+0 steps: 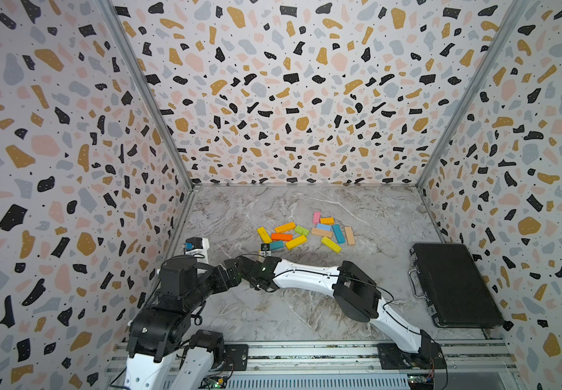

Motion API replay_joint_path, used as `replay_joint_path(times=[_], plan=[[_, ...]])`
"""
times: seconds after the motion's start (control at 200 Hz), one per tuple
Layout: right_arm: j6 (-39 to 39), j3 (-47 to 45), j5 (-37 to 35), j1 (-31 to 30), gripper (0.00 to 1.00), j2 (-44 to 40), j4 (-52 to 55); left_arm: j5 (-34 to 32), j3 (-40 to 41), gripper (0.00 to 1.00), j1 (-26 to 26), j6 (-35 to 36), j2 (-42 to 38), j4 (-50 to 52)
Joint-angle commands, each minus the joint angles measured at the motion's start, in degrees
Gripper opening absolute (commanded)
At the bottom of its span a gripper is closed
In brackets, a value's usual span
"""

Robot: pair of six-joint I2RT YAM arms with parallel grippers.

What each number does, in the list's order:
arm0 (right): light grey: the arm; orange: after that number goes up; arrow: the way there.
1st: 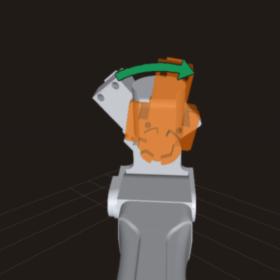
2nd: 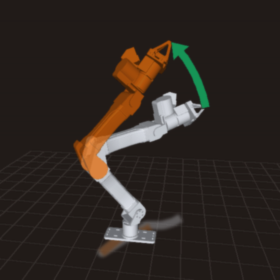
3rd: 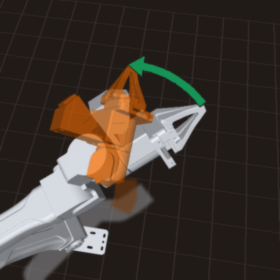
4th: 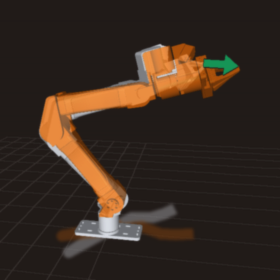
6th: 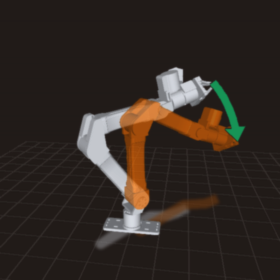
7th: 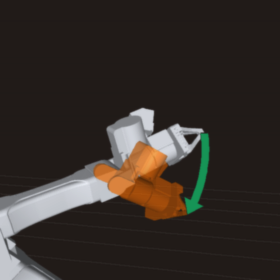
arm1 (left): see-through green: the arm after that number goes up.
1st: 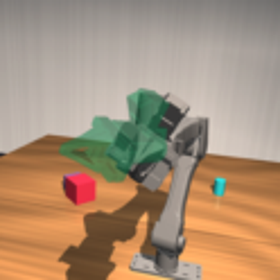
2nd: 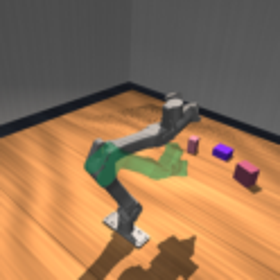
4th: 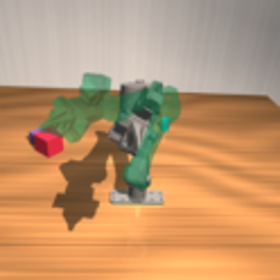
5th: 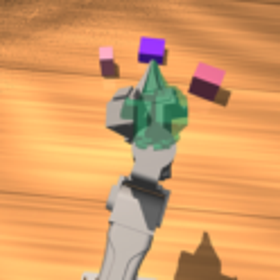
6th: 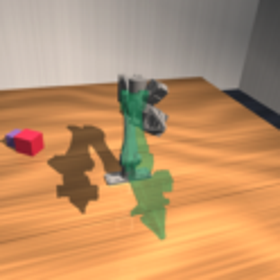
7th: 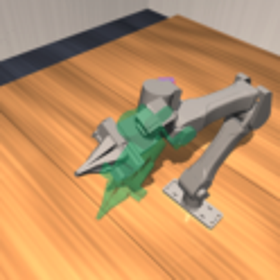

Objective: Assemble the letter h with building blocks
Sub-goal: Assemble the building block at the center of the board.

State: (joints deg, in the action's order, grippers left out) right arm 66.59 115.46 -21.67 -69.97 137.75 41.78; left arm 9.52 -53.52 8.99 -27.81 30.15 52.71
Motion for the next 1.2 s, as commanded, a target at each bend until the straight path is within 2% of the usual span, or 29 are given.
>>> replay_joint_path(times=[0.0, 0.36, 0.916, 0.991, 1.196], plan=[[0.6, 1.5, -0.2, 0.5, 0.63, 0.9, 1.2, -0.8, -1.3, 0.99, -0.2, 1.0, -0.5, -0.1], [0.4, 1.4, -0.6, 1.1, 0.64, 1.1, 1.3, -0.6, -1.1, 0.99, -0.2, 1.1, -0.5, -0.2], [-1.6, 1.6, -1.6, 1.1, 0.76, 0.6, 0.3, -0.7, -1.1, 0.99, -0.2, 1.1, -0.4, -0.1], [-3.1, 1.5, -2.2, 1.1, 0.8, 0.0, -0.8, -0.8, -1.3, 0.99, -0.2, 1.0, -0.4, 0.0], [-8.9, -2.0, -4.0, 1.3, 0.82, -4.4, -9.5, -1.1, -1.9, 0.99, -0.3, 1.0, -0.2, 0.4]])
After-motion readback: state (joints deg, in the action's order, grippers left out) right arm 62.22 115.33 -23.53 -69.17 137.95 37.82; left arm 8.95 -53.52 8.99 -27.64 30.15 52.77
